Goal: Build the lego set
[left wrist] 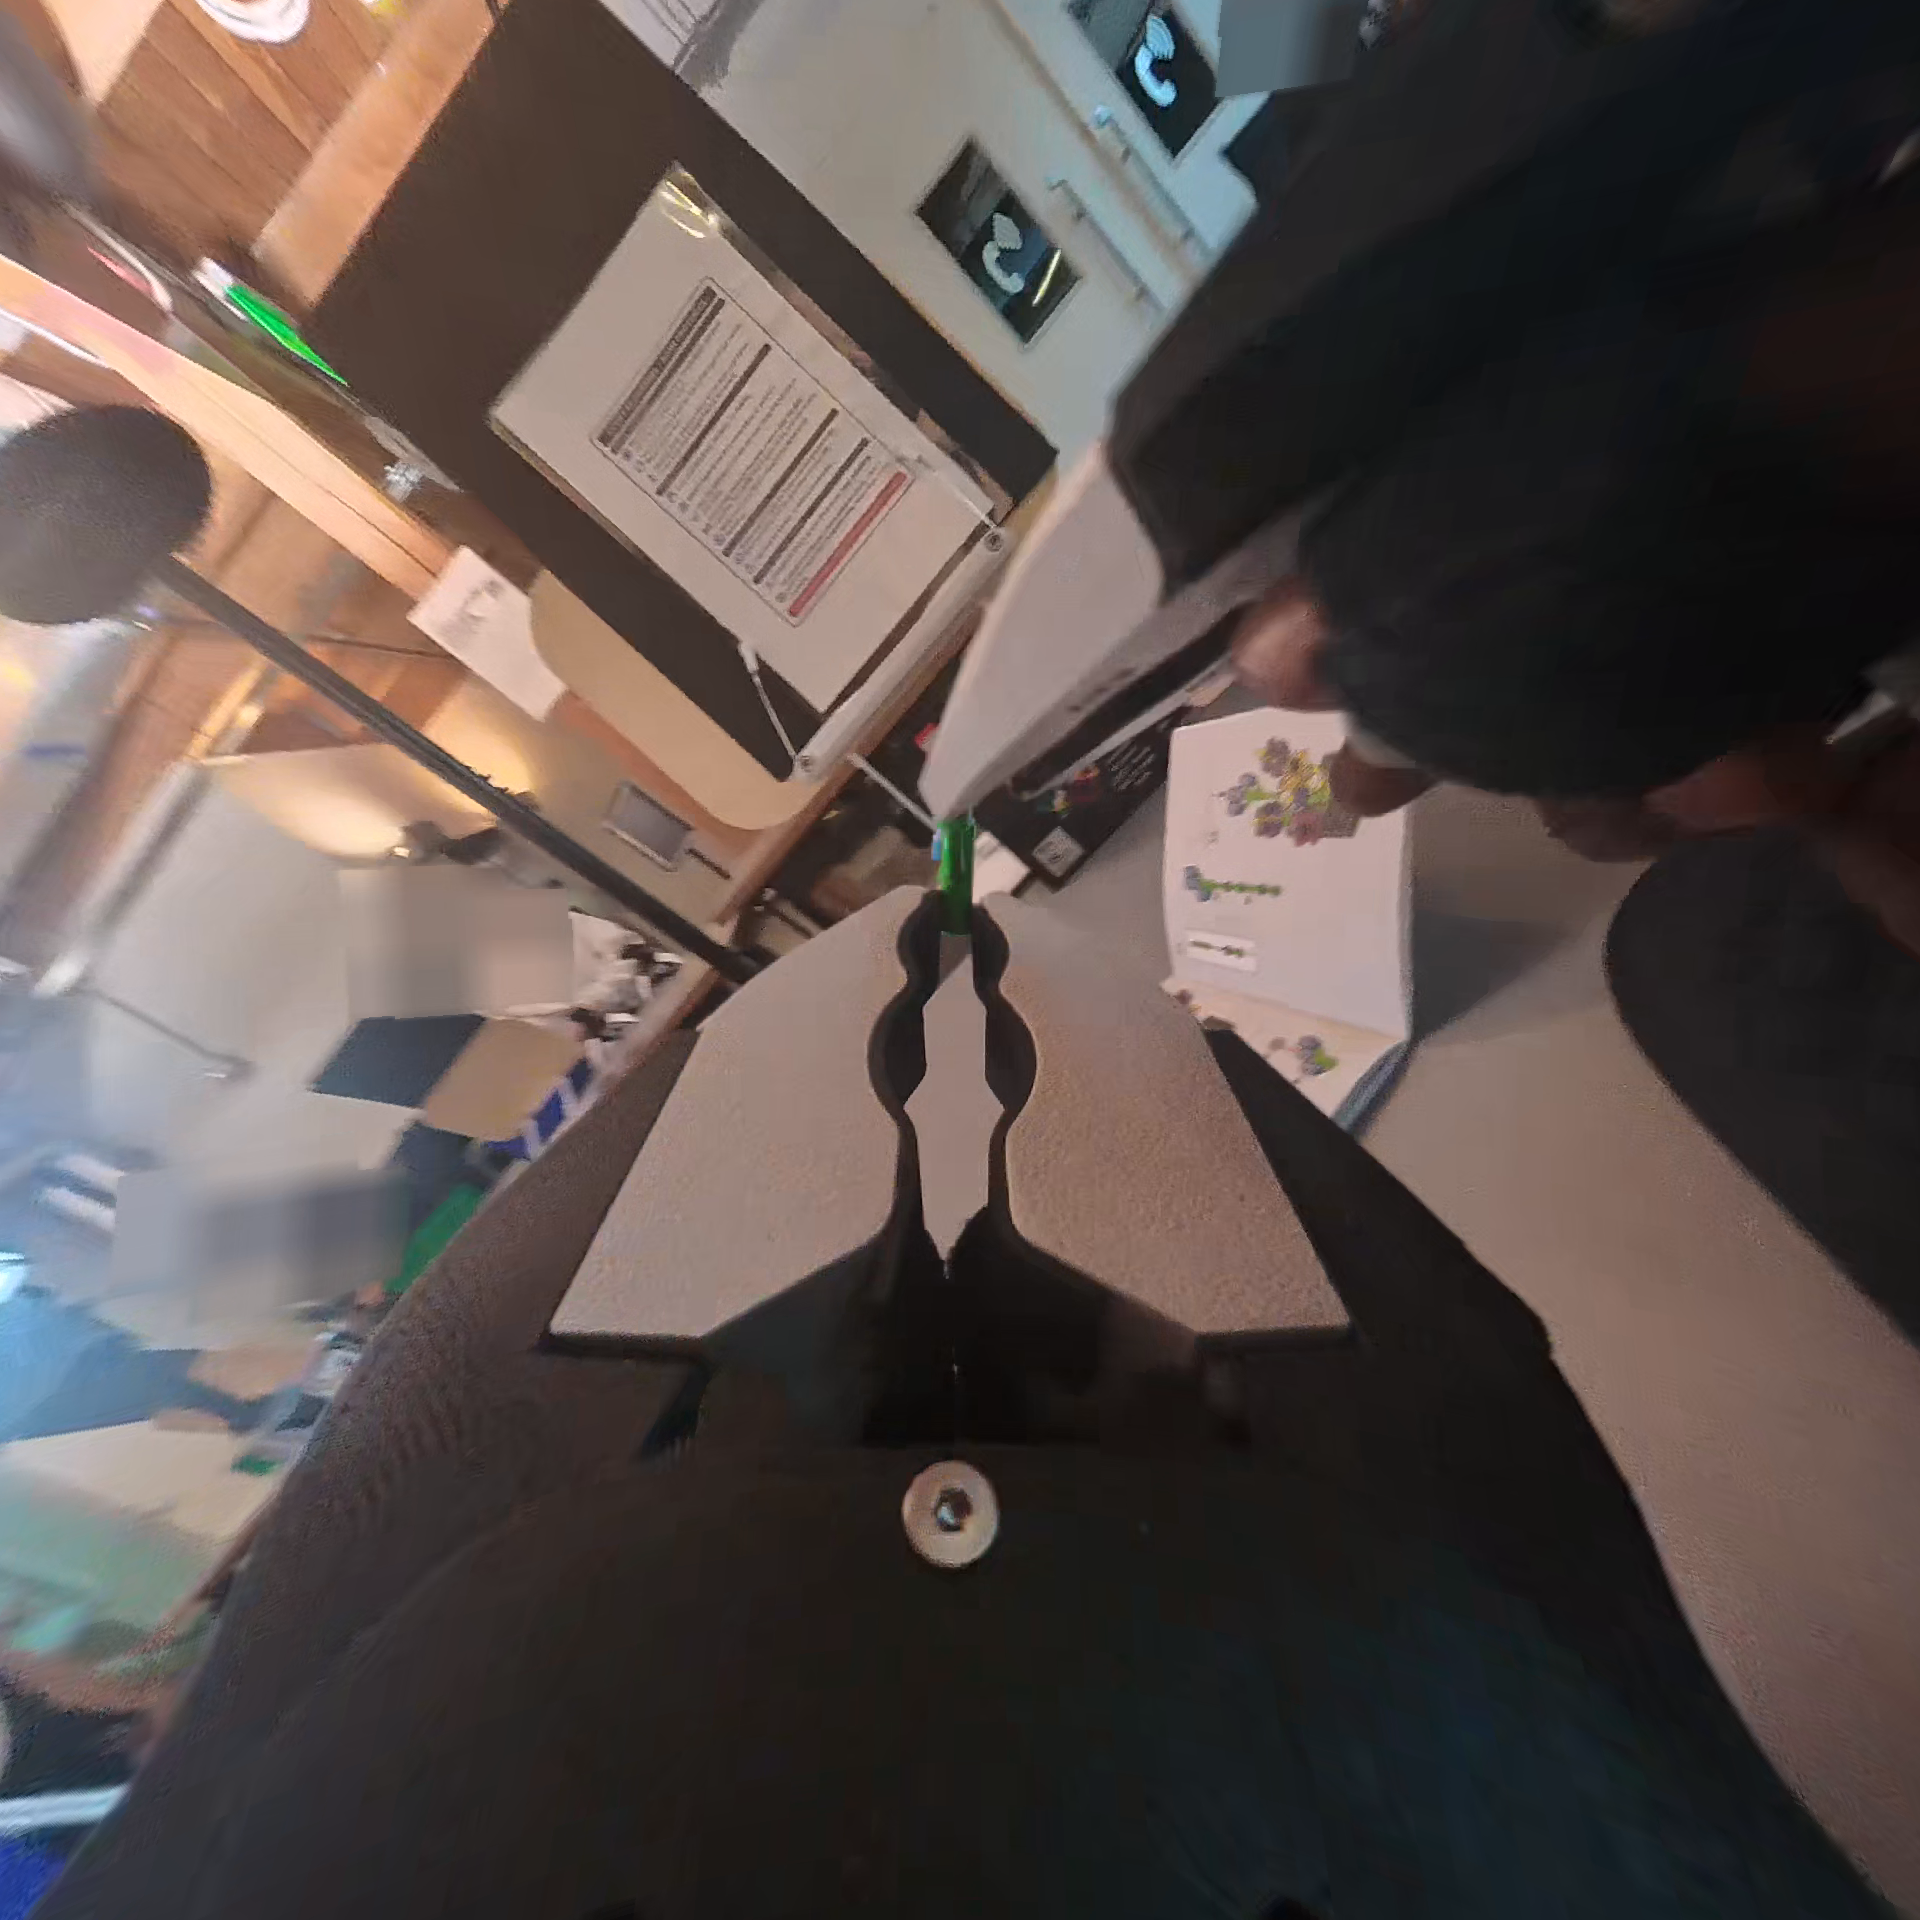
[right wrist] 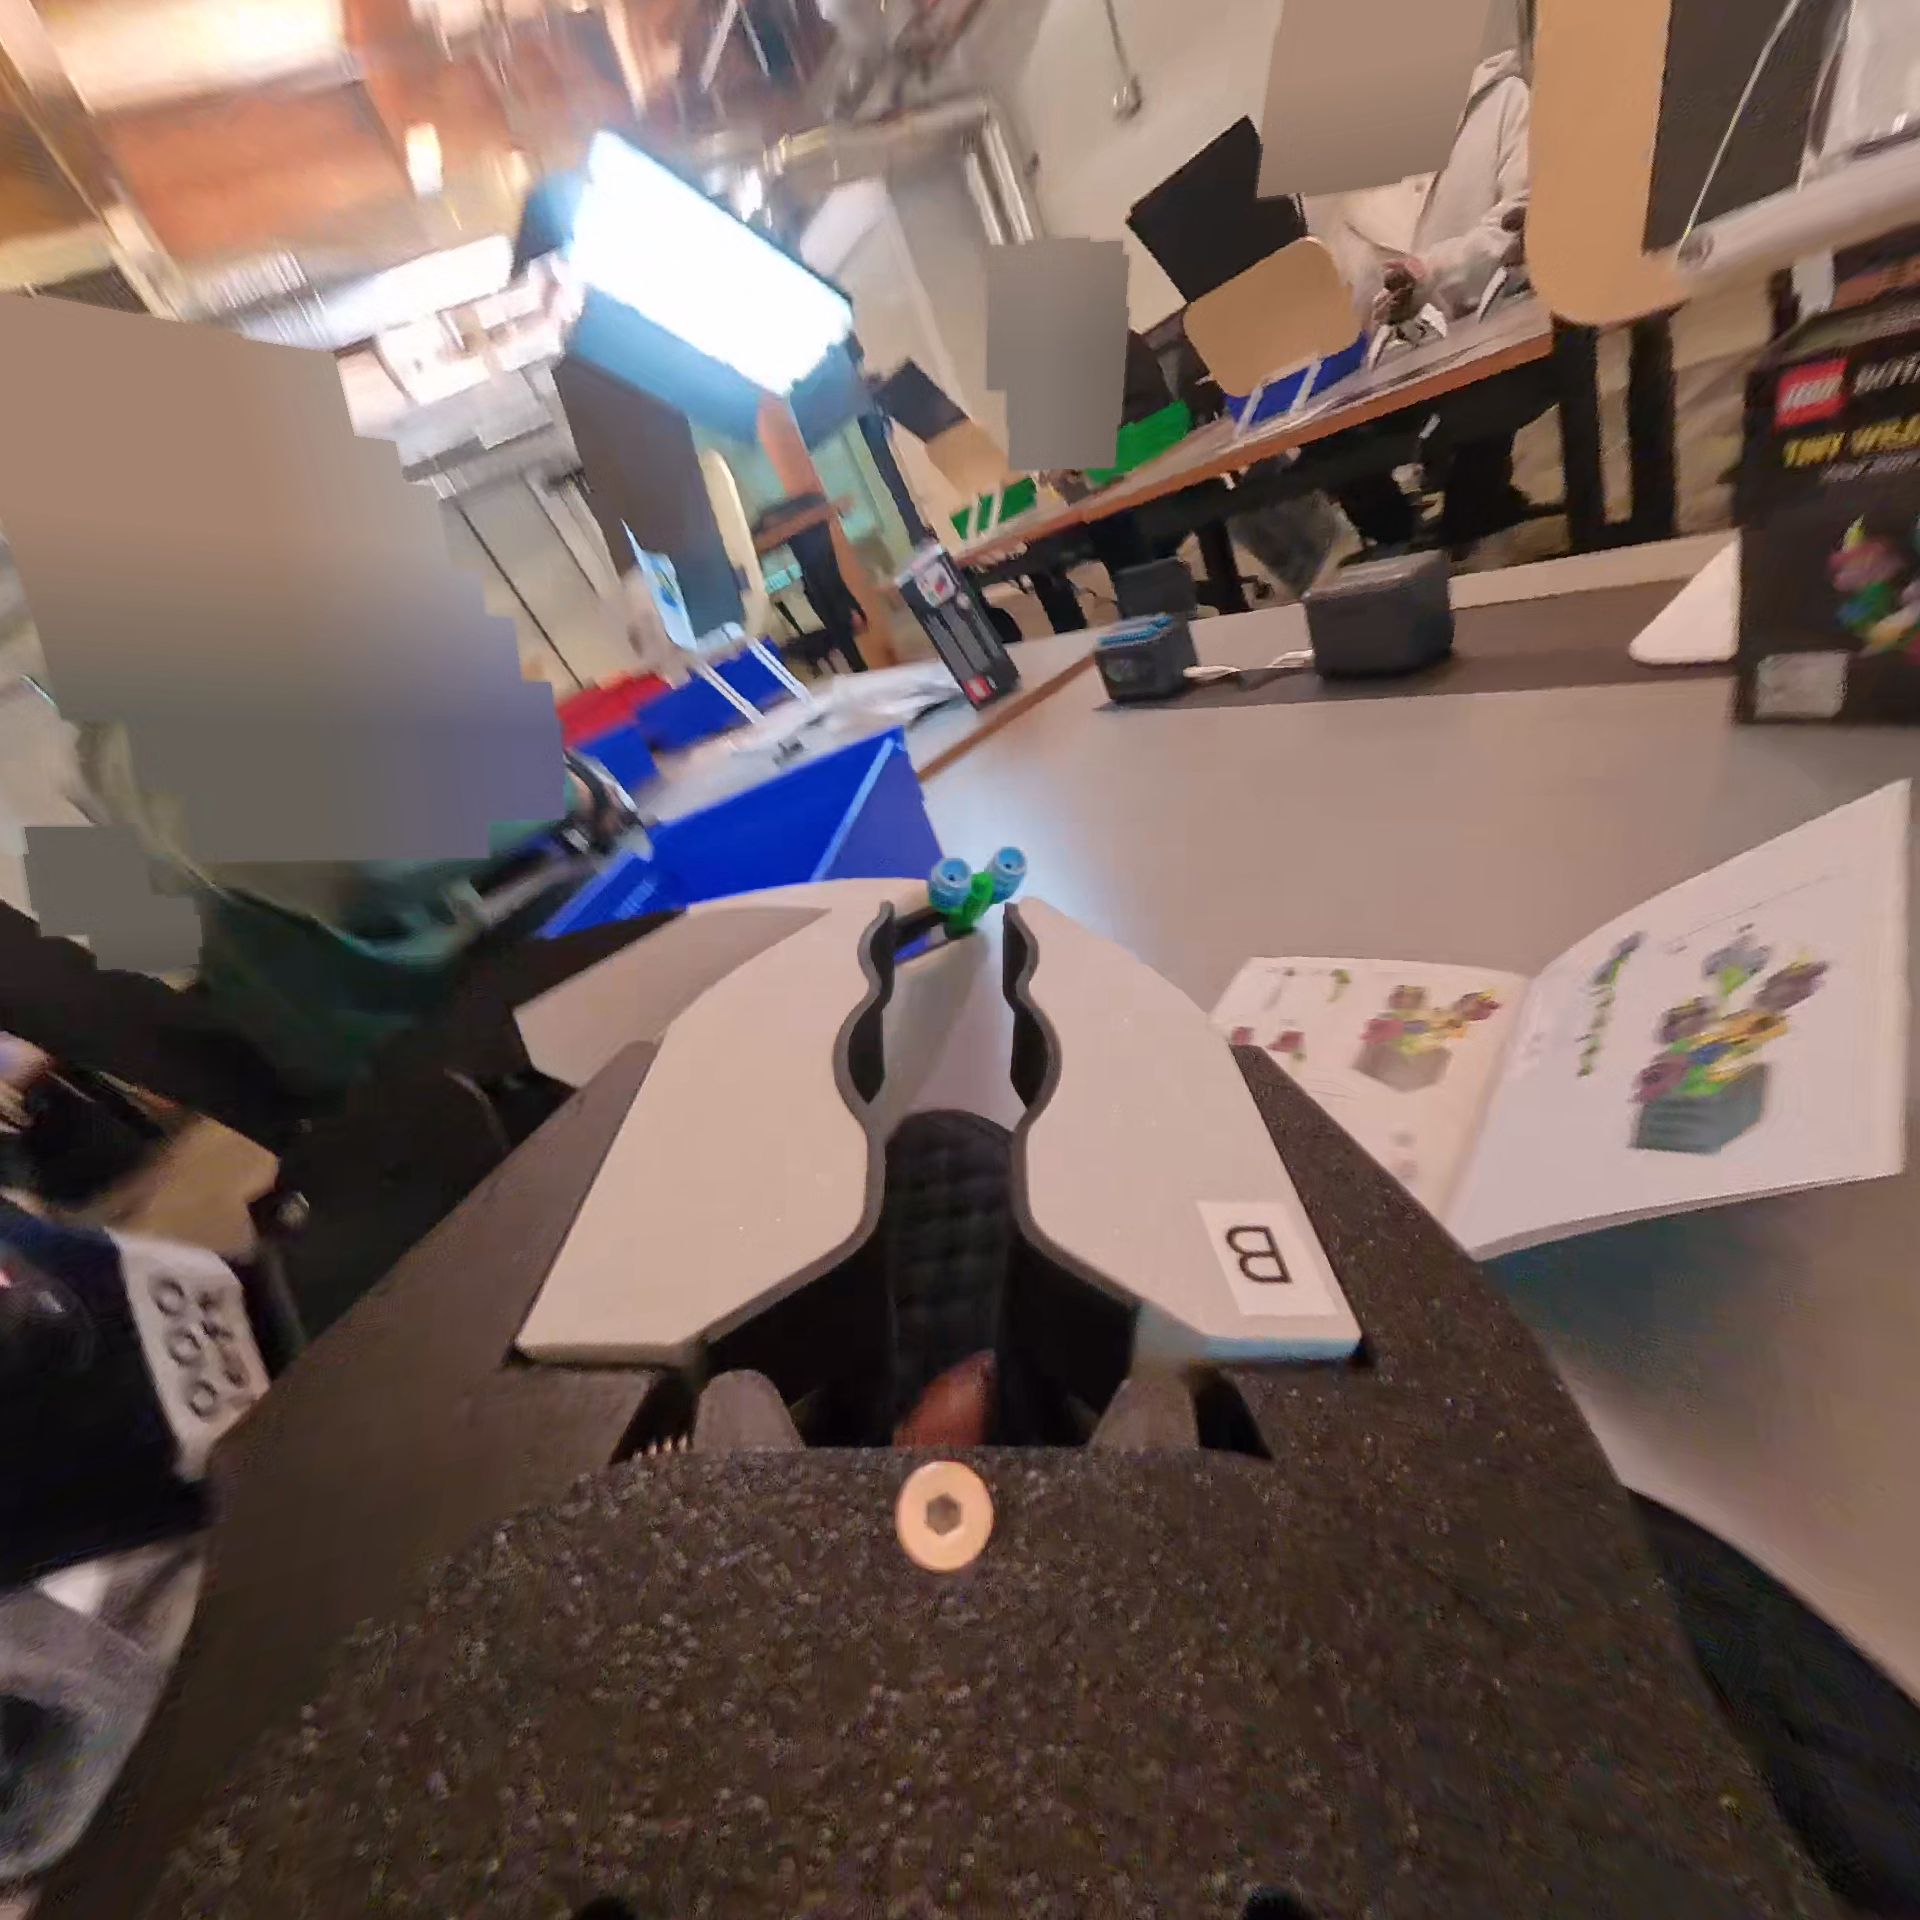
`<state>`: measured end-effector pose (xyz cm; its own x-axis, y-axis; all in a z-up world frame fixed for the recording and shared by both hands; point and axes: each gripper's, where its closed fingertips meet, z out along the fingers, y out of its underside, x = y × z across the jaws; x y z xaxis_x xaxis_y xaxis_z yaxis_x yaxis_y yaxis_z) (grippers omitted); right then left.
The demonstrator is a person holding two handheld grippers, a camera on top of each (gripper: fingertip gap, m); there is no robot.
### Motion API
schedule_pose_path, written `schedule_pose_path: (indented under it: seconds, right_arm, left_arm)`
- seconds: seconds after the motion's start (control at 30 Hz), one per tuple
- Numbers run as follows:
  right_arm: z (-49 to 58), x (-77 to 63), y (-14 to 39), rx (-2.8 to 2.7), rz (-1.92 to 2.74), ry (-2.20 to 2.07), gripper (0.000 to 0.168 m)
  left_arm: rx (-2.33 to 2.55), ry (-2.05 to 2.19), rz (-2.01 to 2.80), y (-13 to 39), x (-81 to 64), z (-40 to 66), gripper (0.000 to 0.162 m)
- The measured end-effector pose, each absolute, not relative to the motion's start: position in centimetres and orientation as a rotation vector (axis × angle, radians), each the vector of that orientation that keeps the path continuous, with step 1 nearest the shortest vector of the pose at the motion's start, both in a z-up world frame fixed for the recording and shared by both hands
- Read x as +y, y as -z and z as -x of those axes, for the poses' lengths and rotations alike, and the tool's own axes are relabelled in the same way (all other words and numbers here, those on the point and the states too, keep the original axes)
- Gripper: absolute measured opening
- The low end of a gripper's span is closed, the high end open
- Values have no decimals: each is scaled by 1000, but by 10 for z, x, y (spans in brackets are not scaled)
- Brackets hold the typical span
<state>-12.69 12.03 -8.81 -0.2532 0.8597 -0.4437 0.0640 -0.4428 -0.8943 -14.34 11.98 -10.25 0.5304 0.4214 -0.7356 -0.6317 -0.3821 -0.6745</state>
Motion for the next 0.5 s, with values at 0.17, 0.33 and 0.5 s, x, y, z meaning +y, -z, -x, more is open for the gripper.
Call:
schedule_pose_path:
  seconds: [0.17,0.33,0.5]
  right_arm:
    - [131,119,89,-1086,1472,-1847,20]
    - [132,122,93,-1081,1494,-1878,11]
    - [115,122,76,-1190,1253,-2011,7]
  left_arm:
    - [253,-1291,1599,103,119,143,6]
    - [332,-1403,1554,101,121,136,6]
    - [269,-912,1571,103,120,116,20]
